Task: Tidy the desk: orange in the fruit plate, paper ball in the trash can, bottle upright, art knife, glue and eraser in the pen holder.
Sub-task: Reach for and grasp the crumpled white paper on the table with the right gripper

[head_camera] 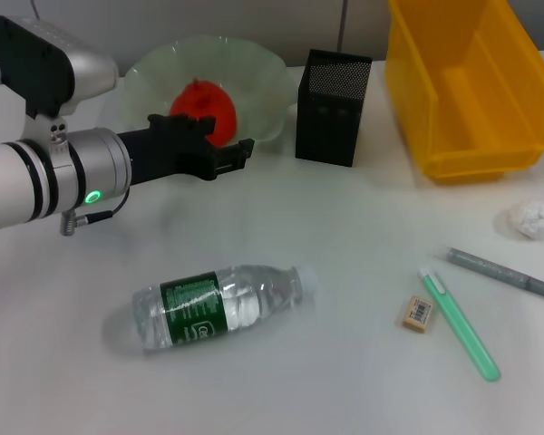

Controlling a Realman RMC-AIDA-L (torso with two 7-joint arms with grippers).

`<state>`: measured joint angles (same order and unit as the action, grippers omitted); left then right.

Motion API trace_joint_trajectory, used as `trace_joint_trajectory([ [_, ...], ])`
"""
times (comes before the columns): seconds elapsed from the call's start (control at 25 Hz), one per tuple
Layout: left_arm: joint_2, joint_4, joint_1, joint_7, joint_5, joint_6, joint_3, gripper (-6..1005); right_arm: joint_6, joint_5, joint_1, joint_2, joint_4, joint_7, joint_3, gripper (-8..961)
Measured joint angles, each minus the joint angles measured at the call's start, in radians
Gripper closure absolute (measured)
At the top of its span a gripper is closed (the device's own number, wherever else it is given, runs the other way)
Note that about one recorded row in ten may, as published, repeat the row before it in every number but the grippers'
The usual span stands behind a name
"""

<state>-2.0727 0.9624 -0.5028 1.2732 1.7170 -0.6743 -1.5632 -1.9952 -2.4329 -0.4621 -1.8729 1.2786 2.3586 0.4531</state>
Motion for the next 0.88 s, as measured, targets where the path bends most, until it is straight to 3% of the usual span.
trace_joint_trajectory([
  [0.24,0.000,-0.010,-0.014,0.000,-0.001,0.008,0.000,337,0.082,-0.111,-0.020,-0.006,-0.034,0.020,0.031,200],
  [0.56,0.000,-0.020,-0.021,0.000,-0.001,0.012,0.000,337,0.204,-0.276,-0.099,-0.005,-0.122,0.024,0.076,200],
  [0.88,-0.003,-0.054,-0.031,0.011,-0.014,0.016,0.002,337,0.321,-0.307,-0.169,0.000,-0.225,0.020,0.128,200],
])
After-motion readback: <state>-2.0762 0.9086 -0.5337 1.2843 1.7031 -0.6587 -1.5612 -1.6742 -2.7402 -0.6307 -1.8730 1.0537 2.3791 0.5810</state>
